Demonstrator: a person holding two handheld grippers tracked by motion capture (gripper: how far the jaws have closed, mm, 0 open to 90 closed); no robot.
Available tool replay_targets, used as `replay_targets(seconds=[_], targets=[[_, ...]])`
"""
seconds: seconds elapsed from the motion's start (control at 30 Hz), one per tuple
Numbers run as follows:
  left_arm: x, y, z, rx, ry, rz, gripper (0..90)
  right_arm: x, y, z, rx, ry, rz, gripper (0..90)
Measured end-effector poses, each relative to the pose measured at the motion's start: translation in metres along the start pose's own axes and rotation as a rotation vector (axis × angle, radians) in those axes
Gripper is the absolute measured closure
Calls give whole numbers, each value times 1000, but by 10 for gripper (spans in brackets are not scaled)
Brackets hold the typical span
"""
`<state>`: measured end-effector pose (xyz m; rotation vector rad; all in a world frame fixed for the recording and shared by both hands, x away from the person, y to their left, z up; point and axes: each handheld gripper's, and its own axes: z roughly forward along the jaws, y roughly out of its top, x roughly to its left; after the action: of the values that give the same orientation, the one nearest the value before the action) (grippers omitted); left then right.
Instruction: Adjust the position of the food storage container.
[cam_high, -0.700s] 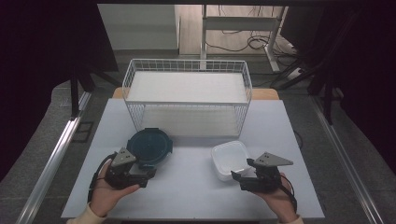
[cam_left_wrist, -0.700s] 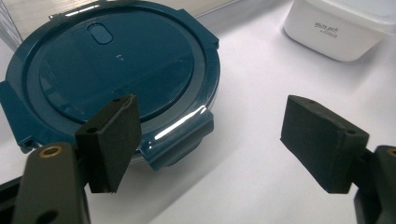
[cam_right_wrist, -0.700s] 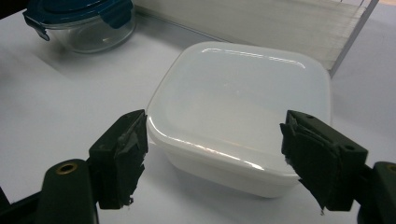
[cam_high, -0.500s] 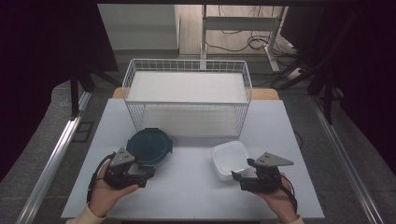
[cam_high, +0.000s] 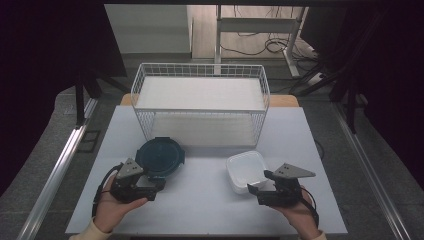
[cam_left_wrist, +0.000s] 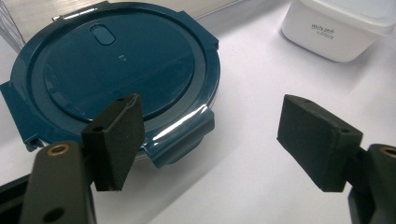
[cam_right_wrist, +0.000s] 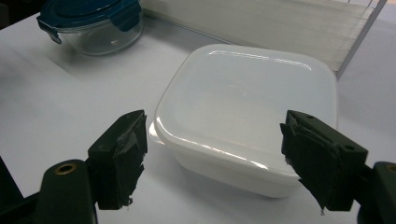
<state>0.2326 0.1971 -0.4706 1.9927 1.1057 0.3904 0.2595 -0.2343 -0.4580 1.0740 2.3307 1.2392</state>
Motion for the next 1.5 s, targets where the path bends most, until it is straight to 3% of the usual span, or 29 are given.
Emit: replay_targets(seconds=[0.47,0.67,1.07,1.17,1.3,1.33,1.37,1.43,1.5], targets=[[2,9,-8,-13,1,12,238,-1,2,-4,-18,-6,15,221],[8,18,-10,-11,-28,7,267,-1,2,-6,-20,-4,15,221],[38,54,-8,-24,42,8,308,-1,3,-6,-19,-5,19,223],[48,63,-4,-10,48,15,347,0,3,-6,-18,-4,18,223],[63,69,0,13,45,-8,491,-1,2,-6,-21,-7,16,223],[67,70,1,17,46,-14,491,-1,2,-6,-21,-7,16,223],[73,71,2,44,50,-7,569,-2,2,-6,-19,-13,17,222],[76,72,3,56,62,-1,597,-2,2,-6,-19,-18,19,222],[83,73,7,82,74,-1,692,-2,2,-7,-22,-18,21,222]])
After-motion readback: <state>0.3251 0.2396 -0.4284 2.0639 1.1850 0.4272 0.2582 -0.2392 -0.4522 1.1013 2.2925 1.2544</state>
